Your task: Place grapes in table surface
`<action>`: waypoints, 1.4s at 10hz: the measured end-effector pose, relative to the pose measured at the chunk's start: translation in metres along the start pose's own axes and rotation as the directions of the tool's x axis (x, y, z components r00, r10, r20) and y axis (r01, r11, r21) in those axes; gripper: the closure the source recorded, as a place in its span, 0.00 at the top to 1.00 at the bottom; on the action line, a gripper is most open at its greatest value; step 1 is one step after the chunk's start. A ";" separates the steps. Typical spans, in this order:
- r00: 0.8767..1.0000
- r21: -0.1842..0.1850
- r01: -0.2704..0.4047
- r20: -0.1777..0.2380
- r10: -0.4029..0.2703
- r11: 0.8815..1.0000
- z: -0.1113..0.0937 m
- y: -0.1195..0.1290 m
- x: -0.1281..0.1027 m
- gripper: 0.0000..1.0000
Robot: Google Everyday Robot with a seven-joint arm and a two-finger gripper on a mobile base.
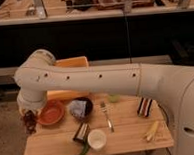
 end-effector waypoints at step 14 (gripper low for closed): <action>0.990 -0.109 0.094 0.117 -0.082 0.990 0.199 0.095 0.002 0.00</action>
